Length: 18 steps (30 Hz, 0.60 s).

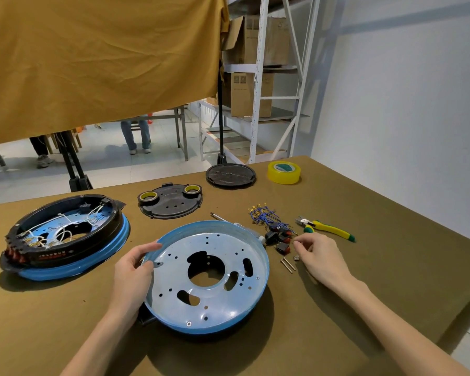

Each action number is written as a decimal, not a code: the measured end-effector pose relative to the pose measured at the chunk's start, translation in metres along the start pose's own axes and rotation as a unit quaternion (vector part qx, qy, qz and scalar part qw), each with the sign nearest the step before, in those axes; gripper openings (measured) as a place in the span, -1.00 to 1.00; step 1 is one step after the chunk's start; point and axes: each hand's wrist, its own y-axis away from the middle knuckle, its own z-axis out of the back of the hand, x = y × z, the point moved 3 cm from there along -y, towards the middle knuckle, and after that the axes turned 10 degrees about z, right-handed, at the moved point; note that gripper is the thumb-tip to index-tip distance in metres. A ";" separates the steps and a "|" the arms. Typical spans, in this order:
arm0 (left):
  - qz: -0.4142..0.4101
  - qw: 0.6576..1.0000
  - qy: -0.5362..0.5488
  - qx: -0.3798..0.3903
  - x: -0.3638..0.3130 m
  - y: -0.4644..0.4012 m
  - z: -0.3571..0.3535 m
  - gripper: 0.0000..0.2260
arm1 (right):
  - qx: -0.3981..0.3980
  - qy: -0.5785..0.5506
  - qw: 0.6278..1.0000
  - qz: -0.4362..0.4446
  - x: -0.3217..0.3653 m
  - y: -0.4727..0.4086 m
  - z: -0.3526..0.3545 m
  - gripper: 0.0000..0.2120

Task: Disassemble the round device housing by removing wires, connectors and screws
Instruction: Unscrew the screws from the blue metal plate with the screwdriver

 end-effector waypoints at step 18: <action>-0.041 0.998 -0.023 -0.042 -0.006 0.007 0.001 -0.56 | 0.325 0.090 0.941 0.019 0.075 -0.116 -0.081 -0.60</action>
